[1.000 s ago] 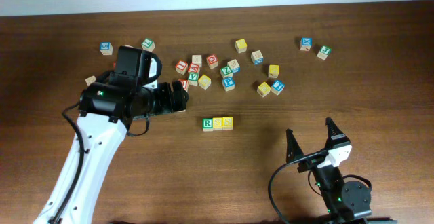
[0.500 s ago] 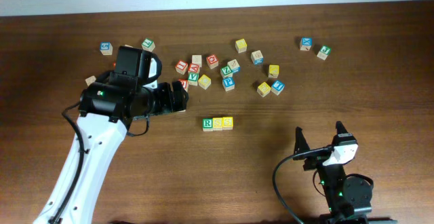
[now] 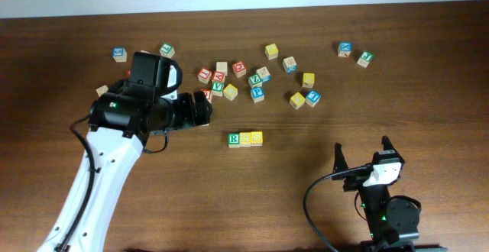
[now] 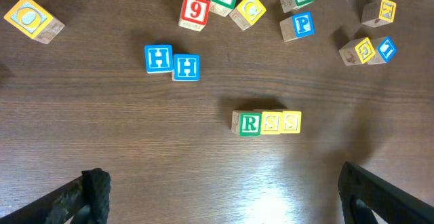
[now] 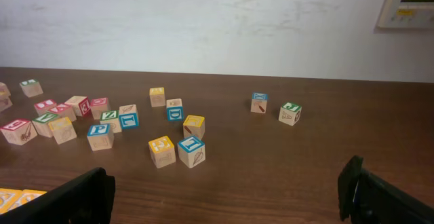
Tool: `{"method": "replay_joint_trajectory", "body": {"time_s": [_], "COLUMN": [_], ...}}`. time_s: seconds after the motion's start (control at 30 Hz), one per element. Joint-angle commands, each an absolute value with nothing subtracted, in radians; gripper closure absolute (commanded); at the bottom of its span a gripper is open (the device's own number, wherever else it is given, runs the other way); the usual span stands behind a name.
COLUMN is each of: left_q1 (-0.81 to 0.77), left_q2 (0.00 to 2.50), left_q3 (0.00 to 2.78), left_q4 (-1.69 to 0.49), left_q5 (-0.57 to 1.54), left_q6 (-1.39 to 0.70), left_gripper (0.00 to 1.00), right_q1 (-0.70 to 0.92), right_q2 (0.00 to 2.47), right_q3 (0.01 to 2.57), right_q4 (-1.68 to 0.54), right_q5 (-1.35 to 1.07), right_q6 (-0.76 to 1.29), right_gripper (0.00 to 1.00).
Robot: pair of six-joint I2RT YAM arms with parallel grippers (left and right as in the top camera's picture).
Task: Spell out RSS
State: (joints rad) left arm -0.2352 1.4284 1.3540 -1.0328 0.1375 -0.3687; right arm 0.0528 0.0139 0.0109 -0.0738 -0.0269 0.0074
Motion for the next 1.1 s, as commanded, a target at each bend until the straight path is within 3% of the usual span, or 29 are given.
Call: {"method": "replay_joint_trajectory", "body": {"time_s": [0.0, 1.07], "left_q1": [-0.233, -0.233], "left_q2": [1.413, 1.413], "left_q3": [1.363, 1.363], "left_q4": [-1.034, -1.034], "left_q5": [0.13, 0.13], "left_q6": [-0.365, -0.365], "left_gripper": [0.01, 0.01], "right_q1": [0.045, 0.045], "right_q2": [0.003, 0.003], "right_q3": [0.006, 0.006], "right_q4": [-0.082, -0.08], "right_q5": [-0.014, -0.014], "right_q6": [0.001, 0.015], "right_gripper": [0.02, 0.02]}}
